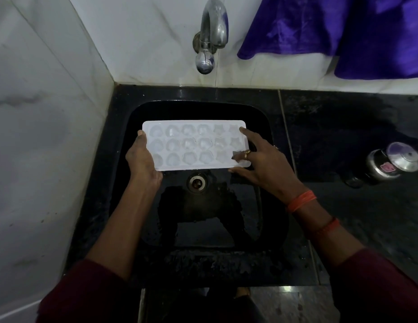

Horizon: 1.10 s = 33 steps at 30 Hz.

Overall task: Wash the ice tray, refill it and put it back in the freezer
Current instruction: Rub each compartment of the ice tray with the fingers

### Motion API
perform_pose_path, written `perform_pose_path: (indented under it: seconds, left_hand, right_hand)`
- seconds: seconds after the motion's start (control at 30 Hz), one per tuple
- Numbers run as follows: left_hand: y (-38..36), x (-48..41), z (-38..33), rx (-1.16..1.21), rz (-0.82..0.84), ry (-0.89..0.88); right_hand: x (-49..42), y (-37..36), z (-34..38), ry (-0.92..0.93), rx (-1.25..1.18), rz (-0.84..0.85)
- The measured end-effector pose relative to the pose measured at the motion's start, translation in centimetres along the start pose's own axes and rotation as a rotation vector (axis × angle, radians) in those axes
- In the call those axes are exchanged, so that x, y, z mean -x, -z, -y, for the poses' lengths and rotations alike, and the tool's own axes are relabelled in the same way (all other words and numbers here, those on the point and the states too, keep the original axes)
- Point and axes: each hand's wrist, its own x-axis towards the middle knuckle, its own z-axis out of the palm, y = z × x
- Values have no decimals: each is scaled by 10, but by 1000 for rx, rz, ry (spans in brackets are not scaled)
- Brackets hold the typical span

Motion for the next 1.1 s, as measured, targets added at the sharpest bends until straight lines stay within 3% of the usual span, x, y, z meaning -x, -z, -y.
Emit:
perform_pose_path:
  seconds: [0.63,1.1]
  left_hand:
    - [-4,2,-3,-11,-7,11]
    - [-5,5,-4,-14,-11,4]
  right_hand:
    - [0,4,-1,-22,-126,-56]
    - [0,8,-2,-24,0,16]
